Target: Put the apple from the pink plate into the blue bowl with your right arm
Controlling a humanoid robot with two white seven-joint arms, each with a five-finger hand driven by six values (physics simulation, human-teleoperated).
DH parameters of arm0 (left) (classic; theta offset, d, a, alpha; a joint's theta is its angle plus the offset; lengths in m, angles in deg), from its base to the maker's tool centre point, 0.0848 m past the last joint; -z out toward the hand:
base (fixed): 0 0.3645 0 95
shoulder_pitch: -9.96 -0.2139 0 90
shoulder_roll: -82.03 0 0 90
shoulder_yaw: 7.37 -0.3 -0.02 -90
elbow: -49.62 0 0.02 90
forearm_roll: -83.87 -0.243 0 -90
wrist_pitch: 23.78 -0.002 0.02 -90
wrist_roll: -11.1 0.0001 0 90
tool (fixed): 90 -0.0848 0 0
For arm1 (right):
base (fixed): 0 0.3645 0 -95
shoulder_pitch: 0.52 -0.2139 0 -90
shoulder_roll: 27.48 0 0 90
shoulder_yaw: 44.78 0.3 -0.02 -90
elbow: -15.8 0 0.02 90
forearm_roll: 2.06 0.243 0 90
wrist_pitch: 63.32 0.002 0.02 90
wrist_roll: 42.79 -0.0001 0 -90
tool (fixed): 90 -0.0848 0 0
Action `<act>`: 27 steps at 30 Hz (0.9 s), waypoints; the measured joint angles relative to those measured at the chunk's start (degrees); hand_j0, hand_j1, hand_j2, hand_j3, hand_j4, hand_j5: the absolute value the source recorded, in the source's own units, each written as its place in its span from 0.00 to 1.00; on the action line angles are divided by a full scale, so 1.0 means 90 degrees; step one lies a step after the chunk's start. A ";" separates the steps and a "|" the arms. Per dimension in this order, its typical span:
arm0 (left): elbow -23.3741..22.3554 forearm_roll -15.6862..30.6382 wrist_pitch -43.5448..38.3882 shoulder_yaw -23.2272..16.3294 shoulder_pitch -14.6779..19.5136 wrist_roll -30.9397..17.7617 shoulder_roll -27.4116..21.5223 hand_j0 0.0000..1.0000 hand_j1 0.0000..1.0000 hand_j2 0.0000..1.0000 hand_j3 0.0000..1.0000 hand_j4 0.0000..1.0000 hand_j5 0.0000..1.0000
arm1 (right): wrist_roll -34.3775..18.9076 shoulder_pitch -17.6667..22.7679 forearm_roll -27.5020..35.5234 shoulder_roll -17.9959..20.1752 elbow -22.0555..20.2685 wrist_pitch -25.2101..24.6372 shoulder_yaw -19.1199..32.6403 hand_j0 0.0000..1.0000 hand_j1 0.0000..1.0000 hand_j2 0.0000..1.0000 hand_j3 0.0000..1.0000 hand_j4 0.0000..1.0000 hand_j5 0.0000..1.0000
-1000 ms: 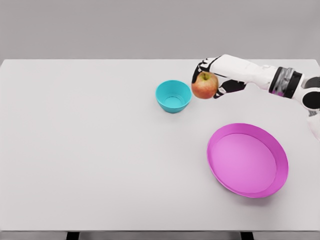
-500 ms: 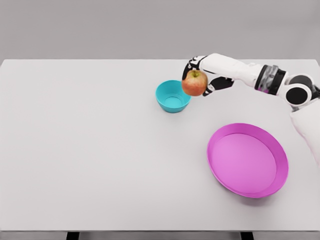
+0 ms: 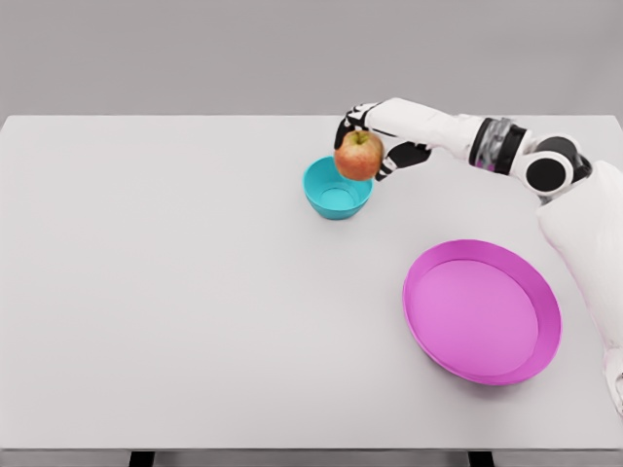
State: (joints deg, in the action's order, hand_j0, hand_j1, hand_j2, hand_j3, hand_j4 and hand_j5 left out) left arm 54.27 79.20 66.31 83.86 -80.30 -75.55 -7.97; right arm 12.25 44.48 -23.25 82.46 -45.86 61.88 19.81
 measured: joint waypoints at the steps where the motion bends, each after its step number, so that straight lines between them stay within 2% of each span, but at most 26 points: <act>1: 0.0000 0.0000 0.0000 0.0000 0.0000 0.0000 0.0000 1.00 1.00 1.00 1.00 1.00 1.00 | 0.0000 -0.0010 -0.0037 -0.0037 0.0063 0.0000 -0.0001 0.39 0.39 0.39 0.39 0.39 0.39; 24: 0.0000 -0.0001 0.0000 0.0000 0.0000 0.0000 0.0000 1.00 1.00 1.00 1.00 1.00 1.00 | -0.0001 -0.0283 -0.0667 -0.0685 0.0957 0.0003 -0.0086 0.39 0.39 0.39 0.39 0.39 0.39; 25: 0.0000 0.0000 0.0000 0.0000 0.0000 0.0000 0.0000 1.00 1.00 1.00 1.00 1.00 1.00 | -0.0001 -0.0283 -0.0672 -0.0691 0.0963 0.0003 -0.0092 0.45 0.45 0.45 0.45 0.45 0.45; 26: 0.0000 0.0000 0.0000 0.0000 0.0000 0.0000 0.0000 1.00 1.00 1.00 1.00 1.00 1.00 | -0.0001 -0.0283 -0.0675 -0.0694 0.0972 0.0003 -0.0096 0.64 0.64 0.64 0.64 0.64 0.64; 27: 0.0000 0.0001 0.0000 0.0000 0.0000 0.0000 0.0000 1.00 1.00 1.00 1.00 1.00 1.00 | -0.0002 -0.0283 -0.0677 -0.0697 0.0986 0.0002 -0.0098 1.00 1.00 1.00 1.00 1.00 1.00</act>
State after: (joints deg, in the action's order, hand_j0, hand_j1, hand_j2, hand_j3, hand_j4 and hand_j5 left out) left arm 54.28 79.21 66.31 83.86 -80.30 -75.55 -7.97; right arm 12.23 41.93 -29.34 76.19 -36.99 61.90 18.92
